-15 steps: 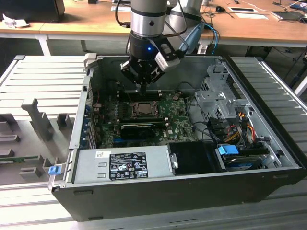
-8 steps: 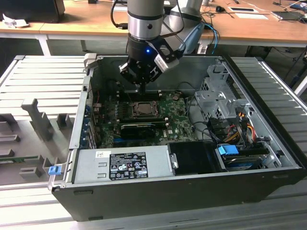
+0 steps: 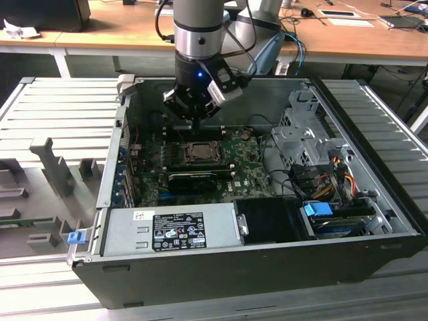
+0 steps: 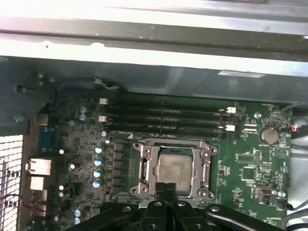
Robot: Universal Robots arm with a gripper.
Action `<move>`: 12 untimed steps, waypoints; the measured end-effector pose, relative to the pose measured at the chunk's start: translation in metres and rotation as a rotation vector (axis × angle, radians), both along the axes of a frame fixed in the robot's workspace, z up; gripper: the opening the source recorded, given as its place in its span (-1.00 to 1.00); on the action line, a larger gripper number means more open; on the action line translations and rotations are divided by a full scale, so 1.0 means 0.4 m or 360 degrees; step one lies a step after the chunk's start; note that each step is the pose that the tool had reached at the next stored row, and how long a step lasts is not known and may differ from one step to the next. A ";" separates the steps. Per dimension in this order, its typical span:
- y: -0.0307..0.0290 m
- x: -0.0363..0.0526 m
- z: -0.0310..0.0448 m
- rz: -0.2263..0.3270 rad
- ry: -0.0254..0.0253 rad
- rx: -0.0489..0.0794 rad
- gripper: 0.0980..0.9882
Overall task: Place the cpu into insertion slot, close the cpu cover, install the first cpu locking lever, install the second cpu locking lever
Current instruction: 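Install the first cpu locking lever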
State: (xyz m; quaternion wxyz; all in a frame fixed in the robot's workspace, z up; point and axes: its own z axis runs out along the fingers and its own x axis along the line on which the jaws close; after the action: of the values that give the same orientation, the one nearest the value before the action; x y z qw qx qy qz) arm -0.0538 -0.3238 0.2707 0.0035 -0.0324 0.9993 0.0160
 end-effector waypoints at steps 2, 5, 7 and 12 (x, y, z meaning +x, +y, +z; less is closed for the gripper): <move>0.000 -0.020 -0.001 0.0000 -0.00004 0.0002 -0.98; 0.000 -0.060 -0.004 0.0000 -0.00004 0.0004 -0.98; 0.000 -0.079 -0.006 0.0000 -0.00004 0.0004 -0.98; 0.003 -0.142 -0.020 0.0000 -0.00006 0.0004 -0.98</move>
State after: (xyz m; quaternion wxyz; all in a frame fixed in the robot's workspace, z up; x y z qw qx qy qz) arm -0.1106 -0.3225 0.2626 0.0037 -0.0324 0.9993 0.0173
